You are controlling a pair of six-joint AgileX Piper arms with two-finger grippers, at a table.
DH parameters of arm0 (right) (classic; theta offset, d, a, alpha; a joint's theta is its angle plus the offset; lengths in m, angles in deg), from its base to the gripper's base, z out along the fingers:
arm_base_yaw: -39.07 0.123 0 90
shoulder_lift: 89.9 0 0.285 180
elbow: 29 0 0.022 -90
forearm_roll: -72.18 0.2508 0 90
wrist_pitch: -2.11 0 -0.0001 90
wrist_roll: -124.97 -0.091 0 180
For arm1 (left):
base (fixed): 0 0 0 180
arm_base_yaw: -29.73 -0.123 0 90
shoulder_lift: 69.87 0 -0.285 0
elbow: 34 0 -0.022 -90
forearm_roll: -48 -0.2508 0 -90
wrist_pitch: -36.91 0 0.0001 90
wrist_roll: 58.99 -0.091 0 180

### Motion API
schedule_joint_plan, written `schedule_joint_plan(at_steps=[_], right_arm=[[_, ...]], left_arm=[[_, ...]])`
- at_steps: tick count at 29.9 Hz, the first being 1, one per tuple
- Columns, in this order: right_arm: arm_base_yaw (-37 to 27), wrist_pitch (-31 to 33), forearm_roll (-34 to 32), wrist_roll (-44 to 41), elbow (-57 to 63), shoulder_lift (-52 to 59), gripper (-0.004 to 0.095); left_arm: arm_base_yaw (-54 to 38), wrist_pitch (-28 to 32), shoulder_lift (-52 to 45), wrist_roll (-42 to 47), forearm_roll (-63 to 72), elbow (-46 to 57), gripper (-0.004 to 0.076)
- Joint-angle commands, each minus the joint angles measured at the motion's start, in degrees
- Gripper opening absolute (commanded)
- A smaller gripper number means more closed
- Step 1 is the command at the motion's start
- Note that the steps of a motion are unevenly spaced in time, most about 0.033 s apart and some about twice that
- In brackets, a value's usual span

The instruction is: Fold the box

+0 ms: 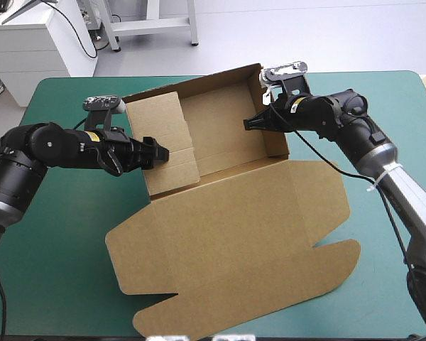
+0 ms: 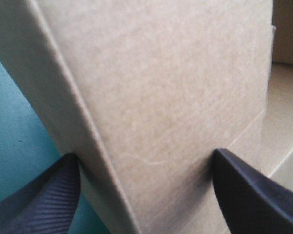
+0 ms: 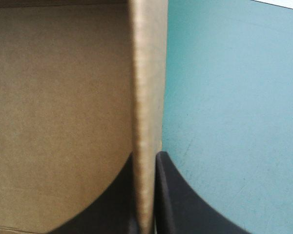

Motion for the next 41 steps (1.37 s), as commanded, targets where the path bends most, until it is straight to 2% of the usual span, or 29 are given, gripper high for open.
schedule_joint_plan(at_steps=[1,6,21,23,25,28,29,41], right_arm=[[1.4,-3.1,7.9,-2.8,-1.8,2.9,-0.0014],[1.4,-1.3,9.6,-3.8,-1.8,3.2,-0.0014],[1.4,-0.6,10.6,-3.7,-1.9,4.5,-0.0015],[1.4,-0.5,10.0,-3.7,-1.9,4.5,-0.0015],[1.4,-0.1,8.4,-3.7,-1.9,4.5,-0.0015],[1.4,1.4,5.5,-4.0,-1.9,4.5,-0.0015],[1.4,1.8,4.4,-4.3,-1.9,4.5,-0.0015],[1.4,7.1,-2.4,-4.3,-1.9,4.5,-0.0015]], left_arm=[[2.5,8.3,-1.5,5.6,0.7,-1.8,0.0529],[2.7,10.2,-0.9,13.2,-4.8,-1.8,0.0529],[2.7,10.0,1.5,13.4,-10.7,-1.8,0.0519],[2.7,10.5,1.5,13.4,-10.7,-1.8,0.0457],[2.7,10.8,1.5,13.5,-10.7,-1.8,0.0328],[2.7,10.8,1.5,12.5,-10.3,-1.8,0.0034],[3.0,10.8,1.5,11.2,-10.4,-1.8,-0.0002],[3.4,11.9,4.0,10.5,-11.2,-1.8,-0.0008]])
